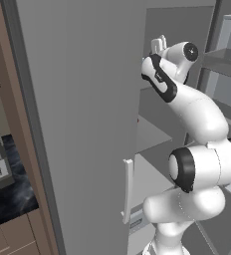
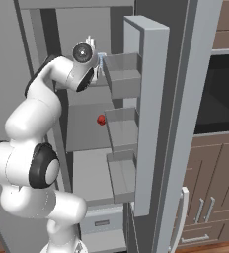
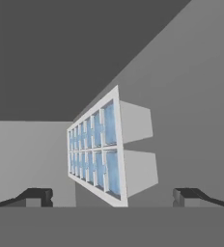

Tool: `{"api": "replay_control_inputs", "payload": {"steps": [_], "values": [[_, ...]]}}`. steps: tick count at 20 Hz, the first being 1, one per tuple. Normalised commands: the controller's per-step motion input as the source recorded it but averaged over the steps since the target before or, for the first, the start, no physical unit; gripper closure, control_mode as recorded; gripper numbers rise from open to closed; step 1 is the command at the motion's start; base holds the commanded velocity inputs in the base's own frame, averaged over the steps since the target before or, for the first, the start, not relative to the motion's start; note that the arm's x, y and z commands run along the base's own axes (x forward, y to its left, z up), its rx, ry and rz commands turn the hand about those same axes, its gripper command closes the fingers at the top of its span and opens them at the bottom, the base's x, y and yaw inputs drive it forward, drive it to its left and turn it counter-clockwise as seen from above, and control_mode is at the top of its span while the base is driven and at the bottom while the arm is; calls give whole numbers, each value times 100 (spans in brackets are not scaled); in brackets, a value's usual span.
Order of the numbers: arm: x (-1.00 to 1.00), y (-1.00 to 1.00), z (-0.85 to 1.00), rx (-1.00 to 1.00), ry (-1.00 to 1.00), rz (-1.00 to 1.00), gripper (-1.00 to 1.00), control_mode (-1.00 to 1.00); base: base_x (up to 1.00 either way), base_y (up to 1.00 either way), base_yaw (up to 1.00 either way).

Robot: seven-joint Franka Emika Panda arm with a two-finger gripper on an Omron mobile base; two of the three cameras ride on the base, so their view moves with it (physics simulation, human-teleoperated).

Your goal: Open the freezer door, pick up the ice cube tray from the freezer, and place it on the dining counter.

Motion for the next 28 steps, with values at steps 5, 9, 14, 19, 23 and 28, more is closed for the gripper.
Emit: {"api": "replay_control_inputs", "payload": {"steps": [5, 9, 14, 19, 23, 28], "values": [[0, 0, 0, 0, 0, 0, -100, -100, 0, 0, 0], [5, 0, -4, 0, 0, 0, -100, -100, 0, 0, 0], [9, 0, -4, 0, 0, 0, -100, -100, 0, 0, 0], [7, 0, -5, 0, 0, 0, -100, -100, 0, 0, 0], [10, 0, -7, 0, 2, 0, -100, -100, 0, 0, 0], [9, -3, -8, 0, 0, 0, -100, -100, 0, 0, 0]]}}
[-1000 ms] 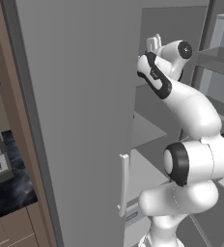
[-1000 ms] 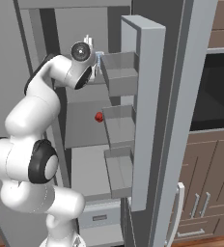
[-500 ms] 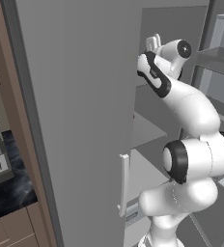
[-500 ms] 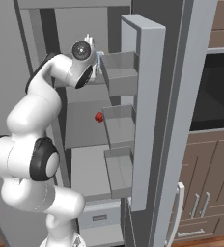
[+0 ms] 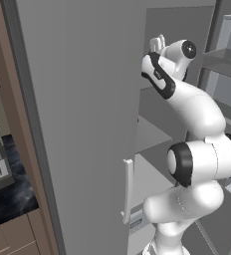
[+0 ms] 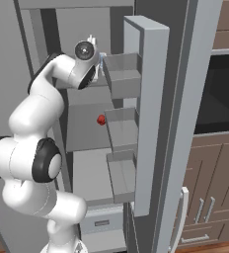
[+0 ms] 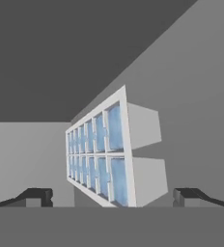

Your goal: Open the freezer door, pick up the ice cube tray from the freezer, and place it on the dining counter.

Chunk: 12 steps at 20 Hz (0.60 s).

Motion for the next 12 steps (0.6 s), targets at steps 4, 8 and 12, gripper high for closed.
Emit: {"api": "replay_control_inputs", "payload": {"steps": [4, 8, 12], "values": [[5, -11, -9, 1, 0, 0, -100, -100, 0, 0, 0], [9, -10, -10, 1, 0, 0, -100, -100, 0, 0, 0], [11, -9, -12, 1, 0, 0, -100, -100, 0, 0, 0]]}}
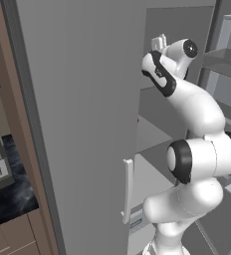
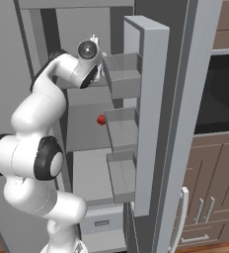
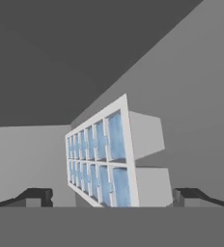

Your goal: Open the freezer door, pick up the ice cube tray from the freezer, and place it on the dining counter.

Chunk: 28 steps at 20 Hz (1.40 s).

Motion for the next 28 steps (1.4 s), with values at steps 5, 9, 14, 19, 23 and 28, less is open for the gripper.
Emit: {"api": "replay_control_inputs", "payload": {"steps": [5, 9, 14, 19, 23, 28], "values": [[11, -8, -14, 1, 0, 0, -100, -100, 0, 0, 0], [12, -3, -16, 0, 0, 0, -100, -100, 0, 0, 0], [11, 0, -18, 0, 0, 0, -100, -100, 0, 0, 0], [12, -1, -16, 0, 0, 0, -100, -100, 0, 0, 0], [11, 0, -17, 0, 0, 0, -100, -100, 0, 0, 0], [9, -1, -18, 0, 0, 0, -100, -100, 0, 0, 0]]}}
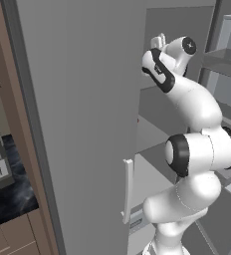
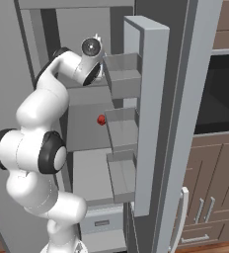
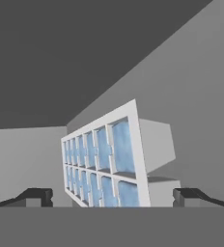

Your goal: Open the freezer door, pick up the ice cube tray from the freezer, and place it on the dining counter.

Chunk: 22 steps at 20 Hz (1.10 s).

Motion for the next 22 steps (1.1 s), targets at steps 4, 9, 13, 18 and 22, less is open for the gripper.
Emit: {"api": "replay_control_inputs", "payload": {"steps": [4, 9, 13, 18, 22], "values": [[10, 0, -22, 0, 0, 0, -100, -100, 0, 0, 0], [15, 0, -22, 0, 0, 0, -100, -100, 0, 0, 0], [18, 0, -22, 0, 0, 0, -100, -100, 0, 0, 0], [13, 0, -22, 0, 0, 0, -100, -100, 0, 0, 0], [5, 0, -22, 0, 0, 0, -100, -100, 0, 0, 0]]}}
